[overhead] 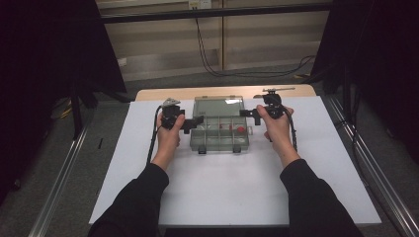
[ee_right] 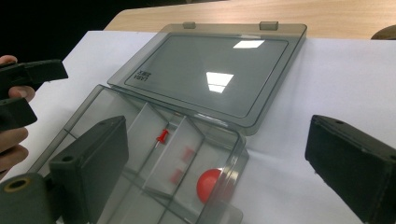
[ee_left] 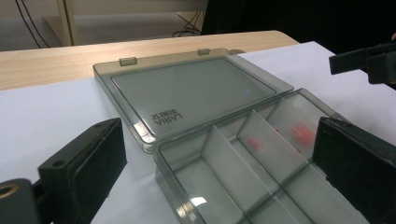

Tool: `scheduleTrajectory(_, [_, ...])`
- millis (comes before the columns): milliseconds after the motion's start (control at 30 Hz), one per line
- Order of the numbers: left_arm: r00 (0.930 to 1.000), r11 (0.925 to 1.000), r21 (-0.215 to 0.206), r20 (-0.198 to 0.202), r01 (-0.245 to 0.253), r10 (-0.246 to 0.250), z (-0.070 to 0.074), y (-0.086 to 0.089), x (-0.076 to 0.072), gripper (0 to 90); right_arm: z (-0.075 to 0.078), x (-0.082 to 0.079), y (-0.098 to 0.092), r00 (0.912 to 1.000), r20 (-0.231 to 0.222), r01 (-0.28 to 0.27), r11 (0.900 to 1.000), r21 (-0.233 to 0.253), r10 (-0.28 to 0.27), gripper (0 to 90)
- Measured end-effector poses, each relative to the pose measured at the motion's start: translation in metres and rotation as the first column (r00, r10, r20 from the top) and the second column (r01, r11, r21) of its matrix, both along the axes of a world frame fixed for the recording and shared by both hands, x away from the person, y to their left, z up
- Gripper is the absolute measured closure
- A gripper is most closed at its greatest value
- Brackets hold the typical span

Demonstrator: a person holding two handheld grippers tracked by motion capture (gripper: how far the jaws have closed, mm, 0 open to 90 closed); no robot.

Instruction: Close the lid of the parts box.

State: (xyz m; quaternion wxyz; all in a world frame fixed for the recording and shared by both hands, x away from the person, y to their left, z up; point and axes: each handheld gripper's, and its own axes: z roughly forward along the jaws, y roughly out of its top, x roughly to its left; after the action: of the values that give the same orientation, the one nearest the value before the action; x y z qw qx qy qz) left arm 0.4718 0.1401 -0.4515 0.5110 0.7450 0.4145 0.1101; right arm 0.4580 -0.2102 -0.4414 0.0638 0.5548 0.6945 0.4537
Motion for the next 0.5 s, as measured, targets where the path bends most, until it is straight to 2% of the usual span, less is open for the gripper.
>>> scheduleTrajectory(33, [0.9999, 1.0, 0.003, -0.012, 0.007, -0.007, 0.0, 0.001, 0.003, 4.7, -0.001, 0.001, 0.0, 1.0, -0.005, 0.001, 1.0, 0.002, -0.001, 6.5])
scheduleTrajectory(67, [0.9998, 0.9999, -0.012, -0.019, -0.007, 0.007, -0.001, -0.001, 0.005, 5.1, -0.002, 0.003, 0.0, 1.0, -0.005, 0.002, 1.0, 0.004, -0.002, 6.9])
scheduleTrajectory(167, [0.999, 0.9997, 0.008, -0.039, -0.022, 0.023, -0.002, -0.003, 0.012, 6.9, -0.004, 0.007, -0.002, 0.9999, -0.006, 0.008, 1.0, 0.012, -0.008, 7.6])
scheduleTrajectory(200, [0.9985, 0.9994, 0.002, -0.044, -0.033, 0.033, -0.004, -0.005, 0.015, 7.7, -0.005, 0.009, -0.003, 0.9999, -0.008, 0.014, 1.0, 0.016, -0.014, 7.8])
scheduleTrajectory(233, [0.9983, 0.999, 0.03, -0.047, -0.032, 0.033, -0.004, -0.005, 0.018, 8.4, -0.006, 0.011, -0.004, 0.9997, -0.017, 0.017, 1.0, 0.025, -0.017, 8.4])
scheduleTrajectory(300, [0.9974, 0.9987, 0.036, -0.061, -0.036, 0.038, -0.006, -0.007, 0.023, 10.2, -0.008, 0.016, -0.006, 0.9991, -0.04, 0.016, 0.998, 0.058, -0.014, 9.1])
scheduleTrajectory(367, [0.9956, 0.9973, 0.036, -0.067, -0.063, 0.066, -0.007, -0.01, 0.027, 12.4, -0.011, 0.022, -0.007, 0.9973, -0.074, 0.011, 0.995, 0.095, -0.004, 10.1])
scheduleTrajectory(400, [0.9946, 0.9967, 0.047, -0.077, -0.066, 0.07, -0.008, -0.01, 0.03, 12.9, -0.013, 0.024, -0.006, 0.9976, -0.069, 0.003, 0.996, 0.092, 0.004, 10.9])
scheduleTrajectory(467, [0.9927, 0.9966, 0.029, -0.091, -0.077, 0.08, -0.01, -0.011, 0.034, 14.7, -0.015, 0.027, -0.002, 0.9959, -0.091, 0.002, 0.997, 0.071, 0.004, 12.6])
scheduleTrajectory(500, [0.9913, 0.9968, 0.017, -0.105, -0.078, 0.079, -0.011, -0.011, 0.036, 15.7, -0.017, 0.028, 0.0, 0.9962, -0.087, 0.002, 0.997, 0.071, 0.004, 13.6])
